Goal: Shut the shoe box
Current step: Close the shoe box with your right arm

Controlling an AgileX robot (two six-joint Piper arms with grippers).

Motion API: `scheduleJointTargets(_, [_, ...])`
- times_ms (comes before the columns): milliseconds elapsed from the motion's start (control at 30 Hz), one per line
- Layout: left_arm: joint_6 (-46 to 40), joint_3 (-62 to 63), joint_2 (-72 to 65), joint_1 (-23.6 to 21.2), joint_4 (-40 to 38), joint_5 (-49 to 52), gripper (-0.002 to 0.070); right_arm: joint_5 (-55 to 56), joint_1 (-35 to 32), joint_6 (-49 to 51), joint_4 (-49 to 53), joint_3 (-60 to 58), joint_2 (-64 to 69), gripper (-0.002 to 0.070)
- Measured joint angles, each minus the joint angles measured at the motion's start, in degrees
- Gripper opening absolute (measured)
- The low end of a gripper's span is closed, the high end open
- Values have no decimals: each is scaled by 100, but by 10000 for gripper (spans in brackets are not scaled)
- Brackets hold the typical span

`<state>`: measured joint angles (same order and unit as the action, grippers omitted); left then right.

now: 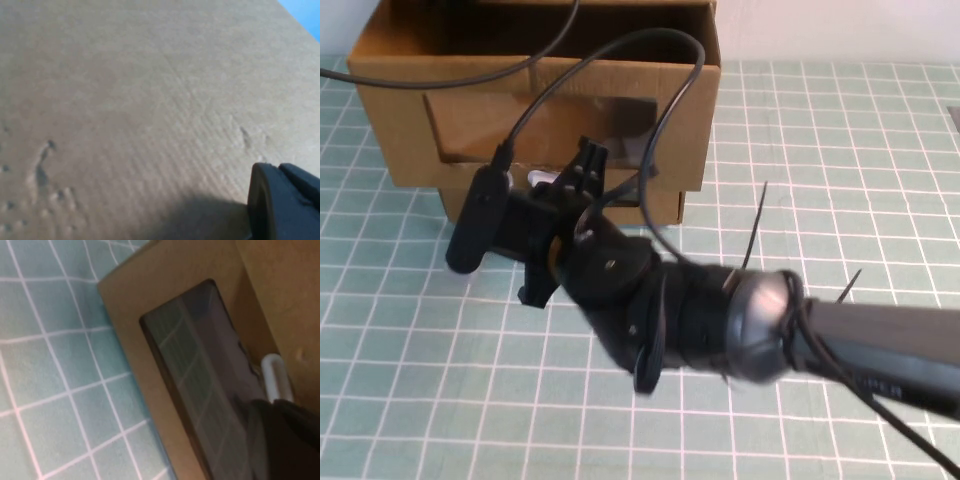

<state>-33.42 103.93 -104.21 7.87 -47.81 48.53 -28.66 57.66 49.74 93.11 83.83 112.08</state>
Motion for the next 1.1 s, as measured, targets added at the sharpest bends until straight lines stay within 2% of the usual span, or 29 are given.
scheduleJointTargets(333, [-163,0,-37,0,-228,121,-5,316,-618,0,119,356,322,-15])
scheduleJointTargets(1100, [-209,0,-40,0,-303,134,-5,1092,-1292,0,149,1170,881,-15])
